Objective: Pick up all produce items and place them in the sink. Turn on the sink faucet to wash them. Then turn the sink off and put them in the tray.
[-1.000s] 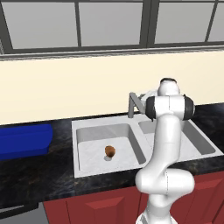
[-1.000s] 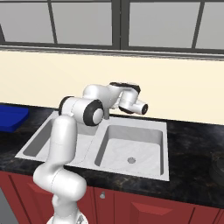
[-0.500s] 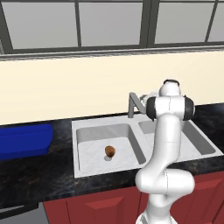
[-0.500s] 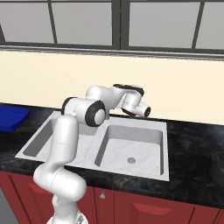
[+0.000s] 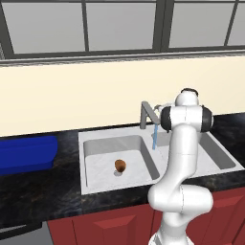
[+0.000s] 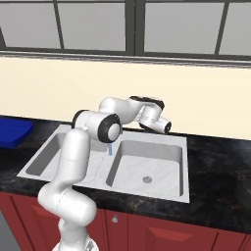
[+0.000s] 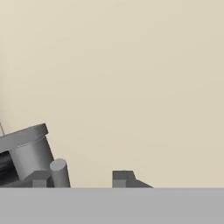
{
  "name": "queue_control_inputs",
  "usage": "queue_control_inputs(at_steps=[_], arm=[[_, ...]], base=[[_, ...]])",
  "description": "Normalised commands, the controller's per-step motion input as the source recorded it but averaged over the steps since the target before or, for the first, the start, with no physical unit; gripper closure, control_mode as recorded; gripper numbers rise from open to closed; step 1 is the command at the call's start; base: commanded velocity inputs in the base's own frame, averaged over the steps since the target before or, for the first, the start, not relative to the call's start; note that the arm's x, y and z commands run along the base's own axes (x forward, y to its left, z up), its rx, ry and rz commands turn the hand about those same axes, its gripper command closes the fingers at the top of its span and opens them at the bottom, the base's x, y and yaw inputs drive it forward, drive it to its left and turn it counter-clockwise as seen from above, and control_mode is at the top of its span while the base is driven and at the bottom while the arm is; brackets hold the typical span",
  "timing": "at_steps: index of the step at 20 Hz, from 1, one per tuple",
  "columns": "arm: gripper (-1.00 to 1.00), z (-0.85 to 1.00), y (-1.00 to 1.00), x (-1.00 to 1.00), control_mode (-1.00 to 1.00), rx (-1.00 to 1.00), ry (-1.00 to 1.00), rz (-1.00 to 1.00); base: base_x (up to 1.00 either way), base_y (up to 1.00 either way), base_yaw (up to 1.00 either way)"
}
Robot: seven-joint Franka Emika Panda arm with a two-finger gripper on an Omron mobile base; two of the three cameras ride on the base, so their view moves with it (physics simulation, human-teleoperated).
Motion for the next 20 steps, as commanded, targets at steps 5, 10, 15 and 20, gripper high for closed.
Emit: queue_control_inputs(at_steps=[5, 10, 15, 20], arm=[[1.0, -0.05, 0.19, 0.05, -1.0, 0.0, -0.06, 0.25], [1.0, -0.04, 0.06, 0.12, -1.0, 0.0, -0.01, 0.14], [1.0, 0.0, 0.16, 0.04, -1.0, 0.0, -0.08, 0.15], [1.0, 0.0, 0.58, 0.0, -1.0, 0.0, -0.15, 0.26]], base=[[0.0, 0.0, 0.0], [0.0, 0.0, 0.0], [0.0, 0.0, 0.0], [0.0, 0.0, 0.0]])
